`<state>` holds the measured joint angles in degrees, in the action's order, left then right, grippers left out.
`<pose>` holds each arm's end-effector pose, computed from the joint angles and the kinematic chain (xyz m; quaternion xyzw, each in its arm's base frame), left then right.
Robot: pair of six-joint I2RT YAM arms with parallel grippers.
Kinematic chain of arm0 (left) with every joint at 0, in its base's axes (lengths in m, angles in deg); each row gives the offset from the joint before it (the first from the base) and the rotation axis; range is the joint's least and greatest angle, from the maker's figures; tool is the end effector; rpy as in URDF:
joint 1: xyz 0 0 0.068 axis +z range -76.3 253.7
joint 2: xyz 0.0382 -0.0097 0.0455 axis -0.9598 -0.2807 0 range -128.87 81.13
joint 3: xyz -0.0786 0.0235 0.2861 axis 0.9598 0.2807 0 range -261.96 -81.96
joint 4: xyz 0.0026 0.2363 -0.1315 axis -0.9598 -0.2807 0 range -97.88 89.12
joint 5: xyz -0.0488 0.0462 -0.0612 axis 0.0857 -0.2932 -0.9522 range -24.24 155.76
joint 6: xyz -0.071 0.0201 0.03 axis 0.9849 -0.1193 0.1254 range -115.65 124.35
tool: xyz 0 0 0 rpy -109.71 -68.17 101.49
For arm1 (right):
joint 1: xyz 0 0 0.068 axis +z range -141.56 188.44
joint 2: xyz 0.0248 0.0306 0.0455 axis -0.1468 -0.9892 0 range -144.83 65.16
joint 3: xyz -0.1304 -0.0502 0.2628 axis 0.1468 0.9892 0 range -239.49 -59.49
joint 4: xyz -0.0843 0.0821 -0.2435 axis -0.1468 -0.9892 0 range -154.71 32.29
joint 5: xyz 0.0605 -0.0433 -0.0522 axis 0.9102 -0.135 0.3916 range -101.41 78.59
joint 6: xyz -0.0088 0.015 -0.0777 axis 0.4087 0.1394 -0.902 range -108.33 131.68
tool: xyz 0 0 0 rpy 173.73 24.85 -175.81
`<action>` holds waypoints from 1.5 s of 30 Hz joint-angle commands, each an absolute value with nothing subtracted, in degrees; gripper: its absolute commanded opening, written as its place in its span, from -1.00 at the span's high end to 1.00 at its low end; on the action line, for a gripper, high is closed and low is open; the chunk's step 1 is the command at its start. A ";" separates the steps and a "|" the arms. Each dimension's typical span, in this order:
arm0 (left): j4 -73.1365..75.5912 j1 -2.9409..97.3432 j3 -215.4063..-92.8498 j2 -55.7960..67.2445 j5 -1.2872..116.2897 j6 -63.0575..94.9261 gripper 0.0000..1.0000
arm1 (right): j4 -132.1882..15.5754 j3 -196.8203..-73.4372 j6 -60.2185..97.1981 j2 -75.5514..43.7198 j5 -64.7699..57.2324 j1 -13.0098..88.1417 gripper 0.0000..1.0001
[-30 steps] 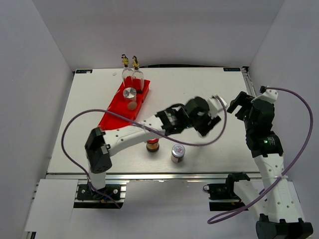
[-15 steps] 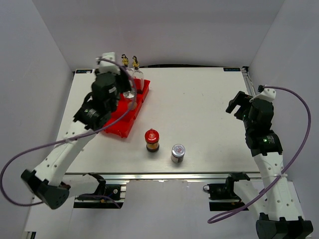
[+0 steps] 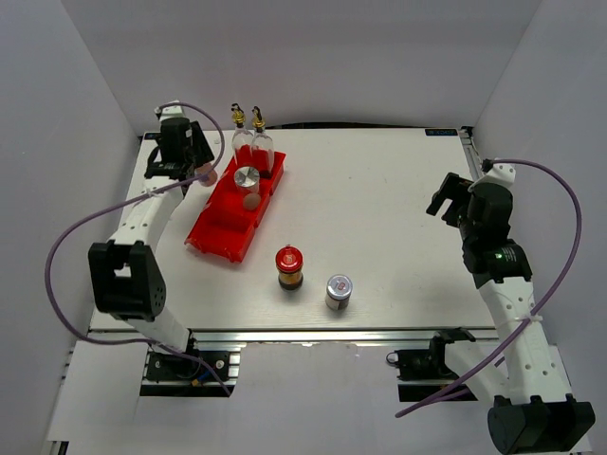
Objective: Organize the condiment bottles
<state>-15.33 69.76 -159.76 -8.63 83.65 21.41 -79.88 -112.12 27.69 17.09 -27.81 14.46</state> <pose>0.4055 -0.0067 0.3471 -0.1773 0.8248 0.0352 0.5358 0.2096 0.0026 0.3667 0.1534 0.7884 -0.0013 0.5957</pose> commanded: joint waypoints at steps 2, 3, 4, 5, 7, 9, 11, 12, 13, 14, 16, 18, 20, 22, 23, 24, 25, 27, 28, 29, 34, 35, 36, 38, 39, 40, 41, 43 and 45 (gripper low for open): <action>-10.54 69.66 -165.98 -11.06 72.98 22.02 1.00 | -78.19 -113.19 26.44 16.21 -28.99 14.33 -0.79; -10.81 69.66 -166.24 -11.85 72.45 22.11 1.00 | -78.45 -113.11 26.35 15.95 -29.51 14.33 -0.79; -11.33 69.74 -166.51 -12.99 71.92 22.28 1.00 | -78.45 -113.11 26.44 15.95 -29.69 14.33 -0.79; -11.51 69.66 -166.51 -13.44 71.13 22.46 1.00 | -78.45 -113.02 26.44 15.86 -30.04 14.24 -0.79; -11.69 69.74 -166.25 -14.58 70.25 22.72 1.00 | -78.37 -113.02 26.35 15.77 -30.04 14.24 -0.79; -11.69 69.74 -166.16 -15.28 68.85 22.90 1.00 | -78.19 -112.85 26.27 15.60 -29.95 14.24 -0.79; -12.47 69.66 -167.03 -16.68 67.70 23.25 1.00 | -78.19 -112.67 26.27 15.51 -29.87 14.33 -0.79; -12.74 69.66 -167.39 -17.13 67.09 23.25 1.00 | -78.10 -112.58 26.27 15.25 -29.87 14.24 -0.79; -13.26 69.74 -167.56 -17.57 65.86 23.25 1.00 | -78.28 -112.67 26.27 15.24 -29.87 14.24 -0.79; -13.44 69.75 -167.83 -18.09 65.85 23.34 1.00 | -78.28 -112.67 26.27 15.07 -29.87 14.33 -0.79; -13.97 69.75 -167.92 -18.36 63.48 23.51 1.00 | -78.28 -112.67 26.27 14.98 -29.69 14.33 -0.79; -14.76 69.66 -167.92 -18.45 63.04 23.25 1.00 | -78.19 -112.67 26.26 14.89 -29.52 14.33 -0.79; -15.90 69.66 -167.83 -18.19 63.56 22.73 0.99 | -78.19 -112.58 26.27 14.80 -29.52 14.24 -0.79; -16.96 69.66 -167.48 -17.92 63.92 21.85 0.89 | -78.10 -112.41 26.27 14.72 -29.52 14.33 -0.79; -16.96 69.57 -167.22 -17.84 63.83 21.76 0.78 | -77.84 -112.32 26.18 14.54 -29.43 14.24 -0.79; -16.79 69.48 -166.86 -17.75 63.31 21.50 0.66 | -77.84 -112.32 26.26 14.45 -29.34 14.33 -0.79; -16.70 69.48 -166.77 -17.83 62.69 21.06 0.53 | -77.75 -112.23 26.27 14.37 -29.25 14.24 -0.79; -17.05 69.04 -166.86 -18.62 62.25 20.62 0.12 | -77.84 -112.23 26.18 13.84 -29.08 14.33 -0.79; -17.22 68.96 -167.21 -18.89 62.33 20.27 0.03 | -78.01 -112.32 26.26 13.84 -28.99 14.33 -0.79; -17.22 68.78 -167.30 -19.15 62.07 20.26 -0.04 | -78.19 -112.40 26.27 13.75 -28.99 14.33 -0.79; -18.28 68.17 -169.49 -22.22 61.63 20.35 -0.38 | -78.28 -112.23 26.18 13.84 -28.99 14.24 -0.79; -18.63 67.90 -169.76 -22.58 61.89 20.26 -0.41 | -78.28 -112.23 26.26 14.01 -28.99 14.24 -0.79; -19.07 67.73 -170.02 -22.75 62.16 20.09 -0.44 | -78.28 -112.14 26.18 14.10 -28.99 14.24 -0.79; -19.33 67.37 -170.38 -22.85 62.16 19.91 -0.55 | -78.19 -112.14 26.26 14.19 -29.08 14.24 -0.79; -19.59 67.29 -170.46 -22.76 62.59 19.91 -0.60 | -78.19 -112.14 26.18 14.19 -29.08 14.24 -0.79; -19.77 67.20 -170.64 -22.67 62.95 19.74 -0.96 | -78.19 -112.14 26.26 14.10 -29.08 14.24 -0.79; -19.95 66.94 -170.81 -22.23 63.47 19.74 -0.97 | -78.19 -112.05 26.27 14.10 -29.08 14.24 -0.79; -20.47 66.93 -171.17 -21.88 64.26 19.56 -0.96 | -78.19 -112.05 26.18 14.10 -28.99 14.24 -0.79; -21.35 66.93 -172.04 -21.26 64.88 19.56 -0.96 | -78.10 -111.97 26.18 14.19 -28.99 14.33 -0.79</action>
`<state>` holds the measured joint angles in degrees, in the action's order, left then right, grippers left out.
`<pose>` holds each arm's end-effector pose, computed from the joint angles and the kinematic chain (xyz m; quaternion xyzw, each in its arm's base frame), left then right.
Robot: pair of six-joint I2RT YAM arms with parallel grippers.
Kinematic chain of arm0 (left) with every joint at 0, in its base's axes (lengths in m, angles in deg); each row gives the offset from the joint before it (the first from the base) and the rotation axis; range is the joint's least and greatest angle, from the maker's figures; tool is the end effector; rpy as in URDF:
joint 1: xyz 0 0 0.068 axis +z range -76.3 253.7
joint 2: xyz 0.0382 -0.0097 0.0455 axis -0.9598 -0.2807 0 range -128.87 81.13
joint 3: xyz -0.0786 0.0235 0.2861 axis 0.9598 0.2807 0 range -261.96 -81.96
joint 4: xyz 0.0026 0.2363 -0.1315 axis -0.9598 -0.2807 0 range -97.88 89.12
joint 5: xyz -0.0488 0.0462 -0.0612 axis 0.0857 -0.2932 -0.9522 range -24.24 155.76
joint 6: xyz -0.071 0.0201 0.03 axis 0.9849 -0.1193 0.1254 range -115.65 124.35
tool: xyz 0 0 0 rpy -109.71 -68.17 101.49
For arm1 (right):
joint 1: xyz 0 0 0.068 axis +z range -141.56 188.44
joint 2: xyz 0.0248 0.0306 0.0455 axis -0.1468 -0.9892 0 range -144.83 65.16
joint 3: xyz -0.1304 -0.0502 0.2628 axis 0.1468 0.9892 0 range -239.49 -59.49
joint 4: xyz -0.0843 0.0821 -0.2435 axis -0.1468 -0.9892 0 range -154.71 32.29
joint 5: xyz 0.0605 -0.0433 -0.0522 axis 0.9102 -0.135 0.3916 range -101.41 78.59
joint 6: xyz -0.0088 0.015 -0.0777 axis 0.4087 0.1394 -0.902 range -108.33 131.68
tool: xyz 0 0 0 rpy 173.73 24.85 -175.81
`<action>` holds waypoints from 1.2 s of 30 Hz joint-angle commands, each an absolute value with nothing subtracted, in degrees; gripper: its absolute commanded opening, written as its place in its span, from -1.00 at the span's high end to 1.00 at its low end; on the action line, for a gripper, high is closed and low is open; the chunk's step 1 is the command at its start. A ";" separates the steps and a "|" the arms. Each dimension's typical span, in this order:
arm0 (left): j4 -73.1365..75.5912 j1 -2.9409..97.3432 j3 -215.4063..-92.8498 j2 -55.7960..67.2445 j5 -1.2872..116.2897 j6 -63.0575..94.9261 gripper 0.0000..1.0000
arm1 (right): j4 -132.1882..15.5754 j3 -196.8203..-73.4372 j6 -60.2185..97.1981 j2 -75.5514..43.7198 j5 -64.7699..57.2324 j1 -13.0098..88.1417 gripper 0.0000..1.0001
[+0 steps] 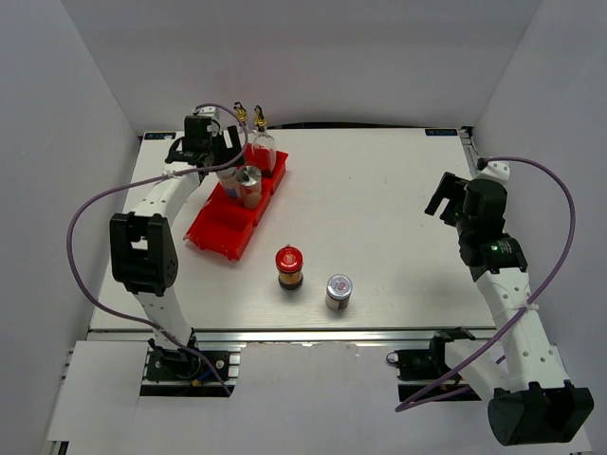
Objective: Organize the condiment bottles
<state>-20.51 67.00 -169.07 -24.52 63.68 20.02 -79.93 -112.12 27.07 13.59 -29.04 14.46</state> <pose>0.4671 -0.0573 0.2803 -0.0624 0.8972 -0.1007 0.4255 0.2244 0.0027 0.3547 0.1529 0.8054 -0.0204 0.5723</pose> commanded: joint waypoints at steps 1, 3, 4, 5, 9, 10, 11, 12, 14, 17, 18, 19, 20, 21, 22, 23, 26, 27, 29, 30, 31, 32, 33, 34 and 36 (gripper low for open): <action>-21.62 66.85 -172.48 -21.09 66.36 19.56 -0.96 | -78.01 -112.05 26.26 14.19 -28.73 14.33 -0.79; -23.28 66.85 -174.14 -20.21 69.18 19.47 -0.96 | -78.10 -112.14 26.27 14.45 -28.64 14.33 -0.79; -23.81 66.93 -174.85 -19.86 71.45 19.04 -0.96 | -78.10 -112.14 26.18 14.54 -28.55 14.24 -0.79; -24.42 66.85 -175.47 -19.51 72.61 18.60 -0.96 | -78.19 -112.14 26.18 14.71 -28.55 14.24 -0.79; -26.54 66.85 -177.76 -16.44 77.10 17.72 -0.96 | -77.93 -111.97 26.27 15.50 -27.85 14.33 -0.79; -26.54 66.85 -177.59 -14.25 76.84 17.71 -0.96 | -77.84 -111.97 26.18 15.68 -27.50 14.33 -0.79; -26.28 66.76 -176.97 -12.93 74.05 17.63 -0.96 | -77.75 -111.97 26.26 16.03 -27.15 14.33 -0.79; -24.97 66.76 -176.01 -11.43 72.46 17.54 -0.96 | -77.66 -111.88 26.27 16.30 -26.79 14.24 -0.79; -22.86 66.15 -171.27 -5.81 69.21 19.55 -0.96 | -77.49 -111.62 26.35 16.56 -25.21 14.33 -0.79; -19.78 61.07 -164.78 1.73 70.58 21.93 -0.96 | -77.75 -111.70 26.44 16.30 -23.37 14.33 -0.79; -20.29 58.70 -163.62 3.33 74.77 22.02 -0.96 | -77.84 -111.79 26.61 16.21 -23.10 14.33 -0.79; -21.08 52.84 -162.65 4.48 77.16 21.93 -0.96 | -77.75 -111.70 26.96 16.30 -22.49 14.33 -0.79; -21.79 50.00 -160.73 6.66 78.93 21.93 -0.96 | -77.40 -111.53 26.97 16.30 -22.14 14.24 -0.79; -21.71 45.71 -159.49 7.47 80.08 22.37 -0.96 | -76.62 -111.26 27.40 16.38 -21.87 14.24 -0.79; -21.45 44.01 -158.26 8.26 80.09 22.98 -0.96 | -76.26 -111.09 27.41 16.39 -21.87 14.24 -0.79; -21.09 42.60 -156.07 9.31 80.00 23.68 -0.96 | -76.08 -111.00 27.76 16.39 -21.61 14.33 -0.79; -22.66 36.80 -153.51 9.50 80.35 26.76 -0.97 | -76.43 -111.09 28.46 16.21 -20.47 14.33 -0.79; -23.80 35.39 -152.46 8.98 81.05 27.29 -0.96 | -76.52 -111.17 28.38 16.12 -19.85 14.33 -0.79; -27.74 30.91 -151.66 8.27 85.52 27.73 -0.97 | -77.13 -111.44 28.55 16.38 -18.88 14.33 -0.79; -28.73 30.03 -150.53 7.49 85.97 27.56 -0.96 | -77.22 -111.44 28.55 16.65 -18.88 14.33 -0.79; -29.61 28.63 -149.99 7.04 85.80 27.82 -0.96 | -77.31 -111.52 28.64 17.08 -18.88 14.24 -0.79; -30.83 28.18 -149.46 6.60 84.93 28.08 -0.96 | -77.40 -111.53 28.55 17.35 -18.97 14.33 -0.79; -30.76 27.74 -147.98 5.64 83.44 28.17 -0.96 | -77.40 -111.44 28.72 17.61 -18.97 14.33 -0.79; -30.85 27.12 -147.44 5.11 81.25 28.09 -0.96 | -77.22 -111.35 28.81 18.14 -19.06 14.33 -0.79; -32.16 26.59 -146.74 4.05 81.41 28.00 -0.96 | -76.96 -111.00 28.81 18.49 -18.97 14.33 -0.79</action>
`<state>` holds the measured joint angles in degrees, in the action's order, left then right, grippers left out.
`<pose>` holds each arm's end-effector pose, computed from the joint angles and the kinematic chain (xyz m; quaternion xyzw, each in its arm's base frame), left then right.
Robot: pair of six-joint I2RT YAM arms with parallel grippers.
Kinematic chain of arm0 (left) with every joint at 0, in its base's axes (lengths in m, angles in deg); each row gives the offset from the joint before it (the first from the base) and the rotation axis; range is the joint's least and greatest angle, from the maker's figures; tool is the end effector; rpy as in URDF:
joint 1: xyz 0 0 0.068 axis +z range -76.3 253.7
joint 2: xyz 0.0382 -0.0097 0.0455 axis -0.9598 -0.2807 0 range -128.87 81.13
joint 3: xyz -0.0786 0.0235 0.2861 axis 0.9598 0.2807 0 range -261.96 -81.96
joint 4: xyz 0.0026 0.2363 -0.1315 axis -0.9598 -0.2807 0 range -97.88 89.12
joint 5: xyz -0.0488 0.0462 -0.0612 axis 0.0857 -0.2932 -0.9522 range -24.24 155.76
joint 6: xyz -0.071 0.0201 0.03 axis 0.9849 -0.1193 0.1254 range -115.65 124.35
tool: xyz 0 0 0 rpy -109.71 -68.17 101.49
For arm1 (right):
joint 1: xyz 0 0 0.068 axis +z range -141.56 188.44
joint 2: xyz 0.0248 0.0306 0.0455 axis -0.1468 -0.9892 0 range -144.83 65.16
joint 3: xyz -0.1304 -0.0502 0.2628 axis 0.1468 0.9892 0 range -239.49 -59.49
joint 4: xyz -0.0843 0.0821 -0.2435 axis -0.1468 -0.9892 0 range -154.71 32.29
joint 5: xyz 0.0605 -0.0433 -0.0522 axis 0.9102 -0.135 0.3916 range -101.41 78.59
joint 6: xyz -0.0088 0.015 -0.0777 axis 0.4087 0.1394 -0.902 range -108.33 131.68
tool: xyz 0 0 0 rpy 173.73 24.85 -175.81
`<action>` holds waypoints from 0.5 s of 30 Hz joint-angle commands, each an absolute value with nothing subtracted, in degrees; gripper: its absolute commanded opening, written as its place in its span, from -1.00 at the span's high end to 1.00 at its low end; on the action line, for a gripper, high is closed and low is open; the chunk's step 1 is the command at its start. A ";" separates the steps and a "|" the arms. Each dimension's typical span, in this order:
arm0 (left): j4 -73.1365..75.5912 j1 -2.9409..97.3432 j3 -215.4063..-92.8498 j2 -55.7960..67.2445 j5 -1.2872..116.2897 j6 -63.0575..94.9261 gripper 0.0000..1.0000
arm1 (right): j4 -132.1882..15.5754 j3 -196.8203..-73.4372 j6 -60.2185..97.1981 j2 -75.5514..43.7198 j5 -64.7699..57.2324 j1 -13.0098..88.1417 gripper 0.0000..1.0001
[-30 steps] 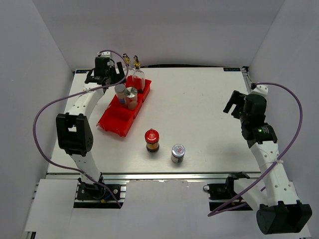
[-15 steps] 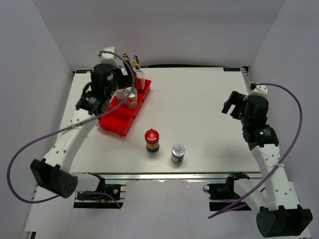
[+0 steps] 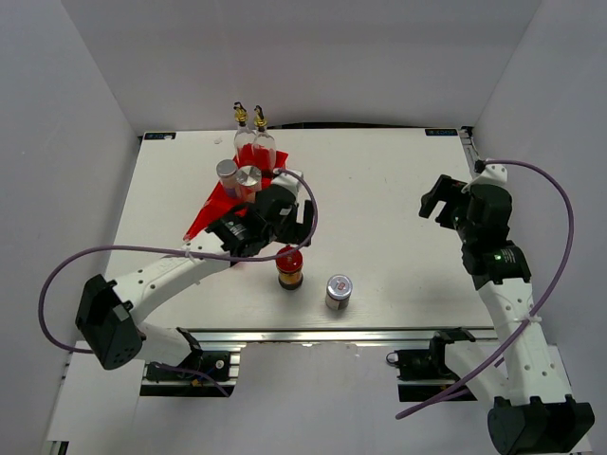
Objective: Organize the condiment bottles
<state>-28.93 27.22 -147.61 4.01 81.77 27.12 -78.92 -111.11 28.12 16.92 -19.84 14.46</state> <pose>0.2374 -0.2224 0.3150 0.1260 0.8888 -0.1362 0.4191 0.2127 0.0123 0.3609 0.1163 0.7988 0.0562 0.5876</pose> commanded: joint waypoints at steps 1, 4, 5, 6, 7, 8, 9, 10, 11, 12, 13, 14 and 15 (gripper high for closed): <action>-32.17 26.24 -146.13 3.44 81.15 27.91 -0.96 | -77.05 -111.17 28.81 18.32 -19.14 14.33 -0.79; -31.99 25.71 -144.89 2.65 78.78 27.38 -0.96 | -77.40 -111.35 28.73 17.88 -19.41 14.33 -0.79; -32.34 25.63 -144.63 2.30 76.86 27.29 -0.96 | -77.49 -111.35 28.81 17.79 -19.32 14.41 -0.79; -33.12 25.45 -144.36 1.94 76.75 27.47 -0.97 | -77.57 -111.35 28.81 17.62 -19.15 14.33 -0.79; -33.92 25.45 -143.67 1.51 77.18 27.90 -0.96 | -77.57 -111.35 28.81 17.53 -19.06 14.33 -0.79; -35.05 25.45 -143.05 1.15 78.32 28.52 -0.97 | -77.57 -111.35 28.81 17.44 -19.06 14.41 -0.79; -35.24 25.36 -142.43 1.15 78.16 28.70 -0.96 | -77.75 -111.35 28.81 17.27 -19.06 14.33 -0.79; -34.81 25.27 -141.82 1.06 77.37 28.87 -0.96 | -77.84 -111.44 28.81 17.18 -19.14 14.33 -0.79; -34.54 25.19 -140.77 1.15 75.10 29.05 -0.96 | -77.92 -111.44 28.81 17.18 -19.23 14.41 -0.79; -34.19 24.66 -140.41 1.24 74.30 28.96 -0.96 | -77.84 -111.26 28.81 17.26 -19.23 14.33 -0.79; -34.10 24.40 -140.23 1.32 74.03 29.05 -0.96 | -77.40 -111.18 28.81 17.18 -19.32 14.33 -0.79; -34.53 24.05 -139.97 1.50 73.85 28.62 -0.96 | -77.22 -111.00 28.81 17.09 -19.32 14.33 -0.79; -34.97 23.69 -140.05 1.50 74.46 28.53 -0.96 | -77.22 -111.09 28.81 16.65 -19.67 14.33 -0.79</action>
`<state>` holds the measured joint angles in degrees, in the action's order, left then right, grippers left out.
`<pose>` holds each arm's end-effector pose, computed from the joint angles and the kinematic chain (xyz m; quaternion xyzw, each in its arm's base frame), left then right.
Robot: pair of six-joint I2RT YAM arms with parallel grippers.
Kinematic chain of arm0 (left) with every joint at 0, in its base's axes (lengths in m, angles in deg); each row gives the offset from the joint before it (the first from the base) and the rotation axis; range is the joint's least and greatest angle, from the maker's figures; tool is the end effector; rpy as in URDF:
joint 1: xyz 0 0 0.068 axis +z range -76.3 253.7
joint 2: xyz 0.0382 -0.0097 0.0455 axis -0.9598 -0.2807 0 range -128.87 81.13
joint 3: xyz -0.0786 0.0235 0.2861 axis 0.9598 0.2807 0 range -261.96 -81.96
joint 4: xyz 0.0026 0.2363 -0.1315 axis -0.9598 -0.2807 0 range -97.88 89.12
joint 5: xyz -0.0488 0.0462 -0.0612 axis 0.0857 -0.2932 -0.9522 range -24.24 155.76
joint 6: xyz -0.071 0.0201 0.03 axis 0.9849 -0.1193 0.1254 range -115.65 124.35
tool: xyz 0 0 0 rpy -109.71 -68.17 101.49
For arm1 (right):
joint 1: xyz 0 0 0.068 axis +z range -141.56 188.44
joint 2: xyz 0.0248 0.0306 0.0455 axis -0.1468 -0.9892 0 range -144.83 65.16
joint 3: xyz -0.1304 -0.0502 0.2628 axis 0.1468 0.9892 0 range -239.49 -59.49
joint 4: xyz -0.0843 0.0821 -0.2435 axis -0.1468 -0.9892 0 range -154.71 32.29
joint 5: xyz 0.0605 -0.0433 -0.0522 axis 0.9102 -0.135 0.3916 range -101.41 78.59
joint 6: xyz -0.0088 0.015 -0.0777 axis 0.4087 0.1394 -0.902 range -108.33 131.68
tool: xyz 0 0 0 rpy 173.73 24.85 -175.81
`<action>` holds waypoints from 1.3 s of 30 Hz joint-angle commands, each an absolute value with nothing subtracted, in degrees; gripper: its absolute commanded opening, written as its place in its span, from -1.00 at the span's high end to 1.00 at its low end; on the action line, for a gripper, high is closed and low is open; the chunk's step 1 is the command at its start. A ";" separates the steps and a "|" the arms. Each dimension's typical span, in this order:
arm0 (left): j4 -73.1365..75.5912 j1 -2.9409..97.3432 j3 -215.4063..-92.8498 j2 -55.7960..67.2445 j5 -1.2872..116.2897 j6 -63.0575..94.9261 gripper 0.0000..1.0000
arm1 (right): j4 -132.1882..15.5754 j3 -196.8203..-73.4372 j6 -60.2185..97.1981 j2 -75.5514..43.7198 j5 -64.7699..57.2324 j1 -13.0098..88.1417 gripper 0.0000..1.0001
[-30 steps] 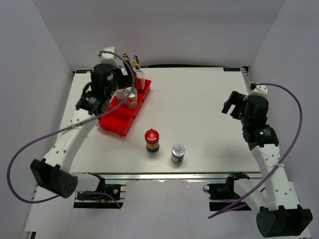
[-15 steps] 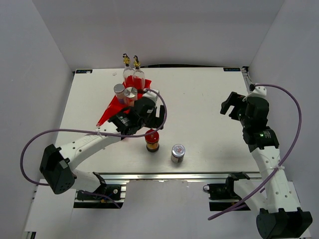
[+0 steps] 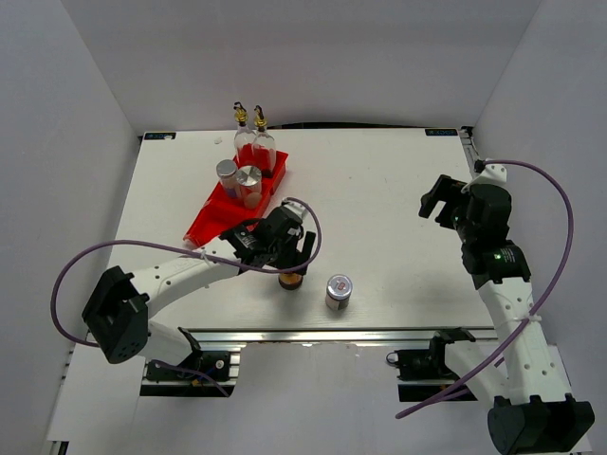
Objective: Organize the condiment bottles
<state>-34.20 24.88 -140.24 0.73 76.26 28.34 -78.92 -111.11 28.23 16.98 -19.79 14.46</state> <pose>0.2138 -0.2253 0.2424 0.1779 0.9345 -0.1052 0.2899 0.2124 0.0123 0.3611 0.1168 0.7984 0.0572 0.5879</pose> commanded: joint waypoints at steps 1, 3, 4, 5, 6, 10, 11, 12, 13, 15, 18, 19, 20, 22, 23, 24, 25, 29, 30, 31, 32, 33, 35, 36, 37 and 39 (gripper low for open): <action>-36.02 23.52 -140.05 1.50 74.90 28.44 -0.96 | -77.74 -111.17 28.81 16.30 -19.85 14.33 -0.79; -36.99 23.34 -139.97 1.24 75.86 28.17 -0.96 | -78.54 -111.61 28.99 15.51 -20.37 14.41 -0.79; -37.96 23.34 -140.23 1.15 76.48 28.17 -0.94 | -78.72 -111.79 28.99 15.33 -20.55 14.33 -0.79; -38.23 23.34 -140.49 1.06 77.18 28.09 -0.84 | -78.72 -111.70 28.99 15.33 -20.55 14.33 -0.79; -38.40 23.34 -141.19 0.97 77.97 28.09 -0.73 | -78.63 -111.61 28.99 15.42 -20.64 14.33 -0.79; -37.79 23.25 -143.39 1.58 82.36 28.26 0.07 | -78.37 -111.35 28.90 15.86 -21.25 14.33 -0.79; -37.53 23.34 -143.66 1.94 82.63 28.35 0.23 | -77.93 -111.09 28.99 15.95 -21.34 14.33 -0.79; -37.35 23.34 -143.92 2.29 82.90 28.52 0.63 | -77.93 -111.17 28.90 15.86 -21.17 14.33 -0.79; -37.70 23.34 -144.70 3.16 83.42 28.70 0.84 | -78.01 -111.17 28.81 15.77 -21.08 14.33 -0.79; -38.05 23.34 -145.94 4.31 86.93 29.05 1.00 | -78.10 -111.35 28.90 15.60 -20.90 14.33 -0.79; -39.37 23.34 -151.29 6.24 99.04 29.49 1.00 | -77.32 -110.82 28.90 15.59 -20.29 14.41 -0.79; -39.11 23.34 -154.18 6.60 102.47 29.58 1.00 | -77.31 -110.74 28.81 15.42 -20.11 14.33 -0.79; -38.59 23.43 -155.07 7.38 108.24 30.10 1.00 | -77.40 -110.65 28.90 15.24 -20.20 14.33 -0.79; -35.35 24.39 -155.79 8.35 111.80 30.19 1.00 | -77.75 -111.00 28.73 15.16 -20.46 14.24 -0.79; -34.55 25.26 -156.05 8.70 112.25 29.76 1.00 | -78.01 -111.17 28.73 15.16 -20.55 14.24 -0.79; -34.45 28.06 -156.57 8.53 111.73 29.58 1.00 | -78.01 -111.26 28.55 15.24 -20.99 14.33 -0.79; -35.84 29.74 -157.45 8.18 111.82 29.75 1.00 | -77.93 -111.18 28.46 15.33 -21.16 14.33 -0.79; -35.87 38.62 -159.13 8.09 111.47 31.77 1.00 | -77.66 -111.08 28.29 14.54 -21.69 14.33 -0.79; -35.16 40.98 -157.65 9.31 111.29 31.86 1.00 | -78.01 -111.26 28.29 13.84 -21.69 14.33 -0.79; -34.28 41.79 -156.85 9.85 111.55 32.21 1.00 | -78.36 -111.78 28.29 13.49 -21.78 14.33 -0.79; -33.84 42.58 -156.15 10.37 111.90 32.74 0.98 | -79.06 -111.88 28.29 13.22 -21.87 14.33 -0.79; -33.31 43.98 -154.31 10.99 111.56 32.92 0.95 | -79.16 -111.88 28.46 13.13 -22.39 14.33 -0.79; -30.86 46.61 -152.37 12.31 108.40 33.01 0.94 | -79.07 -111.79 28.55 13.05 -22.66 14.33 -0.79; -29.37 47.50 -150.88 12.40 107.26 33.27 0.94 | -79.07 -111.88 28.55 13.05 -22.66 14.33 -0.79; -28.74 48.21 -150.26 12.23 104.72 33.44 0.94 | -79.07 -111.88 28.64 13.05 -22.57 14.33 -0.79; -27.95 49.70 -149.46 11.35 102.68 33.80 0.95 | -79.16 -111.88 28.55 12.96 -22.92 14.33 -0.79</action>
